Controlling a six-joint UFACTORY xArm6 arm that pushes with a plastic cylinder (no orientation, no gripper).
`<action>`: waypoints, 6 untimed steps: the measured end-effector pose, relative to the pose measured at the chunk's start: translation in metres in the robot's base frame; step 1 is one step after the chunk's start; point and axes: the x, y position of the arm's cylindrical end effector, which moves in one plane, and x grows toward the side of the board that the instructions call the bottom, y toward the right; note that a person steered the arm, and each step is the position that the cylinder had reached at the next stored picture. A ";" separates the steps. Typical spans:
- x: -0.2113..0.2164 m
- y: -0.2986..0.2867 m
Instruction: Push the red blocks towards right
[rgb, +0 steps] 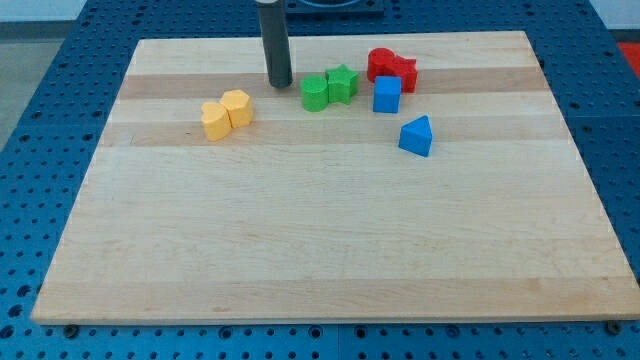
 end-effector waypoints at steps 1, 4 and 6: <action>-0.019 0.024; -0.020 0.114; -0.013 0.156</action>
